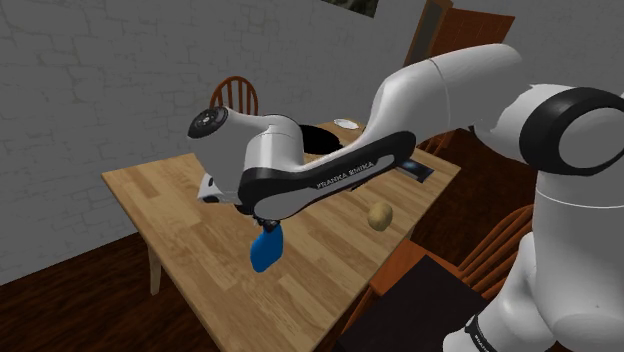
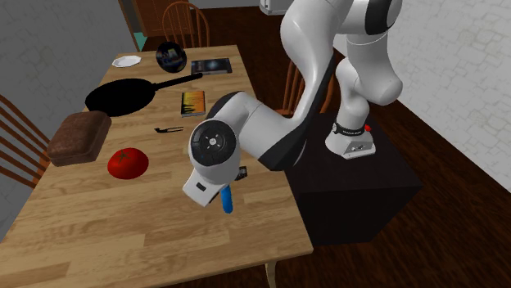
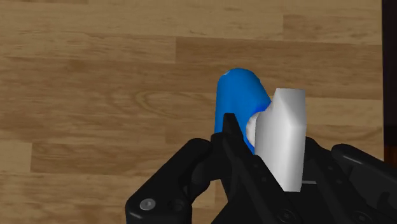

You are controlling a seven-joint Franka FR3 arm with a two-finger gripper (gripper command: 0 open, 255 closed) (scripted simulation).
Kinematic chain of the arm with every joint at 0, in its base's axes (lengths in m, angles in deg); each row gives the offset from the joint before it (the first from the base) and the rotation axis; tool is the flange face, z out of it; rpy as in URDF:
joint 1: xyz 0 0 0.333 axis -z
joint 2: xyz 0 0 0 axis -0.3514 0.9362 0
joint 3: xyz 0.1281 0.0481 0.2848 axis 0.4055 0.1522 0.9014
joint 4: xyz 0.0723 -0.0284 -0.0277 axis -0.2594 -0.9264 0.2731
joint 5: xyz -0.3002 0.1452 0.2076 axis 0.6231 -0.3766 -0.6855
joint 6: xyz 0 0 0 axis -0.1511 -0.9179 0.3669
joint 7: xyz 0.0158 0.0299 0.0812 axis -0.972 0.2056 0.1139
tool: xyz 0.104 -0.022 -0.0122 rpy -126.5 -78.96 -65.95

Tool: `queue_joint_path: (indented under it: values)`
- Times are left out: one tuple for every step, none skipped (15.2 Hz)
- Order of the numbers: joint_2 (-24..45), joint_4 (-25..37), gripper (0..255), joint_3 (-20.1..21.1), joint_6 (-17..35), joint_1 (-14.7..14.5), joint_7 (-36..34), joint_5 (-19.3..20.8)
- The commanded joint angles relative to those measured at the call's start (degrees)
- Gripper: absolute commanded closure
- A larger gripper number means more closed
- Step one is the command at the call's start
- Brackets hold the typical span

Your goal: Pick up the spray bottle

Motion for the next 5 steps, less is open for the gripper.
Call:
queue_joint_path:
  values:
    - [-0.28, 0.01, 255, -0.03, -1.24, 0.17, 0.57, -0.39]
    - [-0.62, 0.28, 255, 0.04, -1.77, 0.18, 0.85, -0.56]
    - [-0.95, 0.57, 255, 0.10, -2.31, 0.19, 1.12, -0.72]
    - [-1.00, 0.61, 255, 0.11, -2.39, 0.19, 1.17, -0.75]
    - [-1.00, 0.62, 255, 0.11, -2.39, 0.19, 1.17, -0.75]
